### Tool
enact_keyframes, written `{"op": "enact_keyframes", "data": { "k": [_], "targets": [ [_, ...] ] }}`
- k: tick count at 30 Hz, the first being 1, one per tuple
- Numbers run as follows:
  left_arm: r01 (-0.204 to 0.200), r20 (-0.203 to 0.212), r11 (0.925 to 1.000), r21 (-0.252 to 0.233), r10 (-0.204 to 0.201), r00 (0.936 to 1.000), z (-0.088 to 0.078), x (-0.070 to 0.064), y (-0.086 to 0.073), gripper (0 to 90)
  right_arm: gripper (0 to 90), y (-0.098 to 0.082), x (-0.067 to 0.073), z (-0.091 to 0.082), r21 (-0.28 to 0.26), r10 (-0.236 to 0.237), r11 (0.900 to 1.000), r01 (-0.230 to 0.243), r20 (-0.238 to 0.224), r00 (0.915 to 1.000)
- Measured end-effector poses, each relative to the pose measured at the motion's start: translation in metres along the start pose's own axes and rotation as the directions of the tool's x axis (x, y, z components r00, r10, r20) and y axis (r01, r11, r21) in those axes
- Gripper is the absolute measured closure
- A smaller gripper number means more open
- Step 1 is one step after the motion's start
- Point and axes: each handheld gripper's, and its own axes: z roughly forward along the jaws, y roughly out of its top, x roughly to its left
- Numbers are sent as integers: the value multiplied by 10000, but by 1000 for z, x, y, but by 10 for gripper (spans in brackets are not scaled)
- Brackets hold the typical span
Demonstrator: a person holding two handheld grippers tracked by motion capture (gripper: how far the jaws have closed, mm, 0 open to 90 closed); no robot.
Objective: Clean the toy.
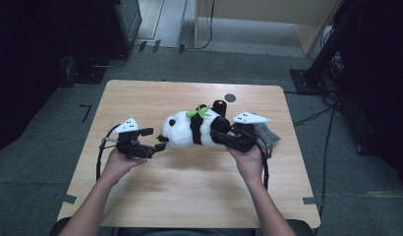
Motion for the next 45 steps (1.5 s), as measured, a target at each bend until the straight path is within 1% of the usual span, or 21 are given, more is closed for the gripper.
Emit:
{"op": "enact_keyframes", "data": {
  "k": [2, 5, 7, 9, 11, 13, 15, 17, 18, 19, 23, 26, 28, 32, 35, 37, 38, 41, 43, 44, 45],
  "targets": [
    [-444, -25, 9990, -15, 444, 9990, 0, -5, -1, 76, 615, 3, 0, -5, -86, 93, 9999, -93, -63, 9999],
    [-855, -27, 9963, -92, 855, 9963, 3, -9, -2, 28, 615, 6, 1, -12, -168, 261, 9995, -266, -293, 9992],
    [-1244, -182, 9921, -143, 1242, 9921, 6, -13, -4, 6, 615, 7, 3, -14, -183, 427, 9989, -437, -544, 9976],
    [-1591, -350, 9865, -398, 1577, 9869, 7, -18, -3, 0, 615, 6, 6, -13, -85, 432, 9990, -442, -889, 9951],
    [-1840, -321, 9814, -550, 1825, 9827, 8, -21, -3, 0, 615, 5, 12, -10, 90, 401, 9992, -394, -1086, 9933],
    [-1717, -315, 9836, -556, 1701, 9849, 10, -21, -4, 0, 615, 5, 15, -8, 157, 362, 9993, -347, -1149, 9927],
    [-1539, -180, 9861, -631, 1530, 9881, 11, -19, -6, 0, 618, 4, 14, -8, 163, 519, 9986, -501, -1378, 9891],
    [-1498, -111, 9873, -535, 1495, 9887, 13, -17, -7, 0, 620, 4, 12, -7, 226, 748, 9971, -722, -1533, 9853],
    [-1488, -123, 9878, -452, 1484, 9889, 14, -17, -8, 0, 620, 4, 13, -7, 233, 733, 9972, -705, -1543, 9853],
    [-1625, -200, 9861, -352, 1619, 9866, 15, -18, -9, 0, 621, 3, 13, -6, 305, 724, 9972, -685, -1551, 9852],
    [-1626, -178, 9866, -95, 1624, 9866, 16, -16, -10, 144, 621, 2, 15, -3, 397, 559, 9979, -506, -1465, 9876],
    [-1241, 90, 9922, 97, 1240, 9922, 15, -12, -8, 274, 617, 1, 14, -2, 439, 637, 9973, -581, -1394, 9882],
    [-1079, 68, 9936, 330, 1077, 9942, 15, -12, -5, 337, 612, 0, 12, 0, 506, 742, 9964, -680, -1331, 9883],
    [-523, 75, 9953, 809, 519, 9986, 15, -12, -1, 442, 577, -2, 9, 3, 679, 737, 9955, -661, -1155, 9906],
    [-284, 77, 9963, 806, 279, 9996, 14, -12, 1, 479, 507, -4, 5, 6, 698, 778, 9951, -706, -1058, 9913],
    [-256, 11, 9972, 701, 256, 9997, 13, -12, 3, 530, 472, -5, 2, 8, 708, 776, 9950, -706, -1027, 9917],
    [-160, 78, 9978, 650, 156, 9998, 11, -11, 3, 547, 444, -6, 1, 8, 662, 752, 9954, -686, -1032, 9918],
    [-14, 221, 9988, 492, 3, 9998, 7, -9, 7, 569, 388, -8, -3, 8, 339, 452, 9986, -413, -1237, 9913],
    [129, 309, 9988, 465, -143, 9994, 4, -8, 9, 579, 334, -11, -4, 6, -307, -464, 9986, 425, -1414, 9889],
    [133, 307, 9990, 437, -146, 9994, 3, -8, 9, 579, 319, -13, -5, 6, -578, -827, 9955, 752, -1418, 9864],
    [156, 353, 9990, 407, -171, 9992, 1, -8, 10, 580, 314, -15, -5, 6, -685, -1010, 9934, 922, -1393, 9851]
  ]
}}
